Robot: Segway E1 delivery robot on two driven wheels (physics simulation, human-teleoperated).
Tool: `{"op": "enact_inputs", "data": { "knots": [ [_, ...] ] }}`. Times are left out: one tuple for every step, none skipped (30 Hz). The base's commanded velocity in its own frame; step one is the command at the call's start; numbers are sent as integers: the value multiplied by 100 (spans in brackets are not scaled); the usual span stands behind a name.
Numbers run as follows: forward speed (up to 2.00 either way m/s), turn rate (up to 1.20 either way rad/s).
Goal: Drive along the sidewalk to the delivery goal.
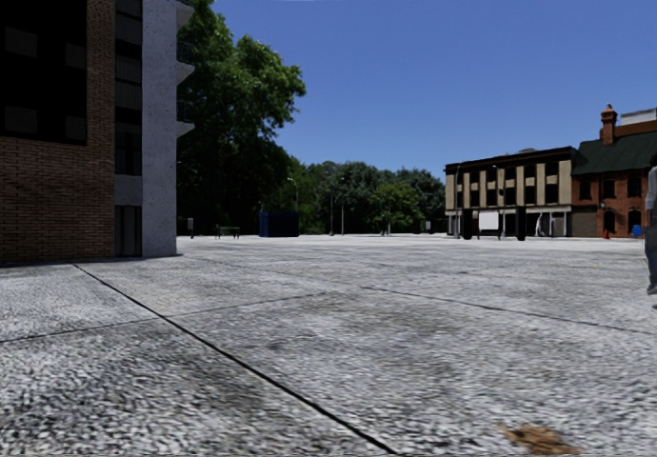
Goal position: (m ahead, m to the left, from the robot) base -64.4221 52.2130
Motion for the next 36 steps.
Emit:
{"op": "enact_inputs", "data": {
  "knots": [
    [156,82],
    [156,82],
    [158,82],
    [161,82],
    [161,82],
    [163,82],
    [164,82],
    [164,82],
    [165,82],
    [165,82],
    [165,82],
    [165,82],
    [165,82],
    [165,82],
    [165,82],
    [166,82],
    [167,82],
    [168,82],
    [170,82],
    [170,82],
    [171,82],
    [172,82],
    [174,82],
    [175,82],
    [175,82],
    [176,82],
    [176,82],
    [177,82],
    [177,82],
    [178,82],
    [180,82],
    [183,82],
    [184,82],
    [184,82],
    [184,82],
    [184,82]
  ]
}}
